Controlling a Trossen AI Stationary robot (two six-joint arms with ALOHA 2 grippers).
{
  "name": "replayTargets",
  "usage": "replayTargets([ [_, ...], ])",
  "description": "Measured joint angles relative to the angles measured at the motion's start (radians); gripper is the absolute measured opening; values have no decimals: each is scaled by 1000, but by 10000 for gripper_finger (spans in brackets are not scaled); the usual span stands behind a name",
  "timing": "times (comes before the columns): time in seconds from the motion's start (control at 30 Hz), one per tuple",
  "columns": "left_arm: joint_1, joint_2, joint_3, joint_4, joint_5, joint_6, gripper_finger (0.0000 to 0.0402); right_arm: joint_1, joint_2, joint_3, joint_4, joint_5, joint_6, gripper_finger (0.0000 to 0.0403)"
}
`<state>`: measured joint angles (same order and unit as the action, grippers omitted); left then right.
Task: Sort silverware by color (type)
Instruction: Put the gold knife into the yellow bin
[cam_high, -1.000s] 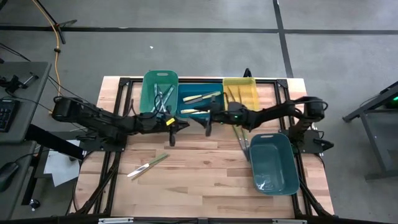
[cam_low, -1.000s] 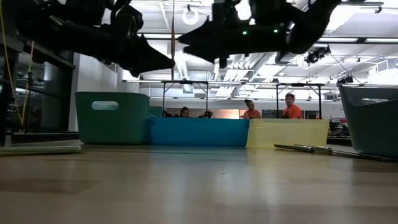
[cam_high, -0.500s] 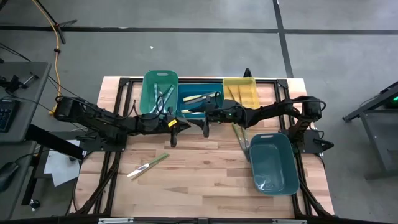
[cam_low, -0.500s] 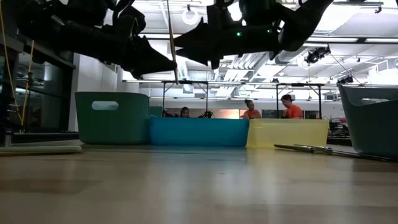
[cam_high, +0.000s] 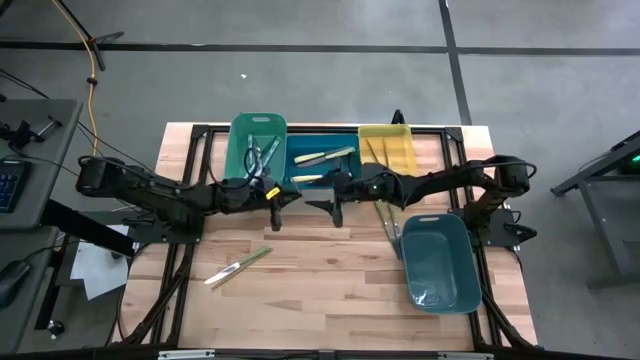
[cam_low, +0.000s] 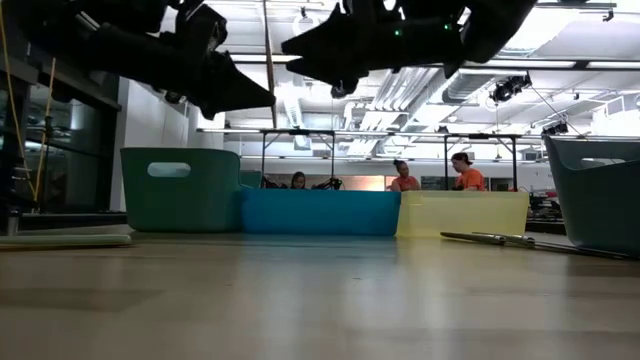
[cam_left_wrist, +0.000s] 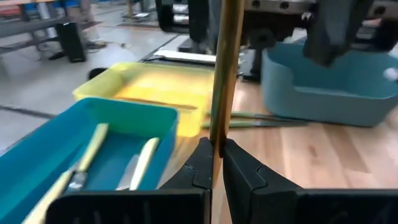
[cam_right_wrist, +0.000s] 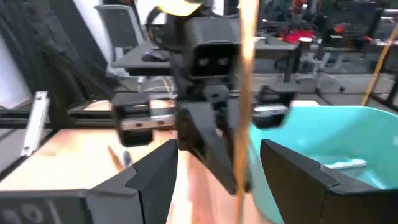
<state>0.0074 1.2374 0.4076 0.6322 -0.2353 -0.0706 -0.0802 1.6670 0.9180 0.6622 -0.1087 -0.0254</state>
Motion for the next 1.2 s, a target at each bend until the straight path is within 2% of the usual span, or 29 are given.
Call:
replayTargets([
  [0.13,-1,54,0,69,37,-5,8,14,22,0,61,47,2,226],
  [0.43,-1,133,1,191,52,-7,8,14,23,0,58,63,34,226],
  [0.63,-1,179,41,182,100,-4,8,14,23,0,38,46,37,226],
  [0.9,11,174,42,175,92,21,8,13,23,0,14,45,74,225],
  [1.03,19,173,42,174,94,20,8,13,24,0,15,46,88,199],
  [1.2,19,173,42,174,96,4,8,13,24,0,15,55,99,136],
])
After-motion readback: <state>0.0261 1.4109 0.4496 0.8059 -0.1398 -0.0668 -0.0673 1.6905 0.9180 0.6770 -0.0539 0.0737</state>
